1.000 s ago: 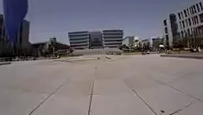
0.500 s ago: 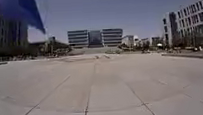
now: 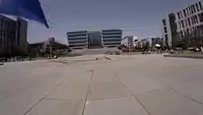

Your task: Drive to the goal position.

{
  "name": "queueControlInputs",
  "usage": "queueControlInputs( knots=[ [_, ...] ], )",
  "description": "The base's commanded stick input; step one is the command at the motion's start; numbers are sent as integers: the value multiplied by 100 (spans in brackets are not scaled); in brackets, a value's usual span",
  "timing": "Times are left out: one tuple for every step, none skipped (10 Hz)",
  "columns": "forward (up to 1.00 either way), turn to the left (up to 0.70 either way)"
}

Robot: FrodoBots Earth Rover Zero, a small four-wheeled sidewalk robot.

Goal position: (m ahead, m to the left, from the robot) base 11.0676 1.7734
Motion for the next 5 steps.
queueControlInputs(
  knots=[
    [100,0],
    [100,14],
    [100,30],
    [100,35],
    [100,40]
  ],
)
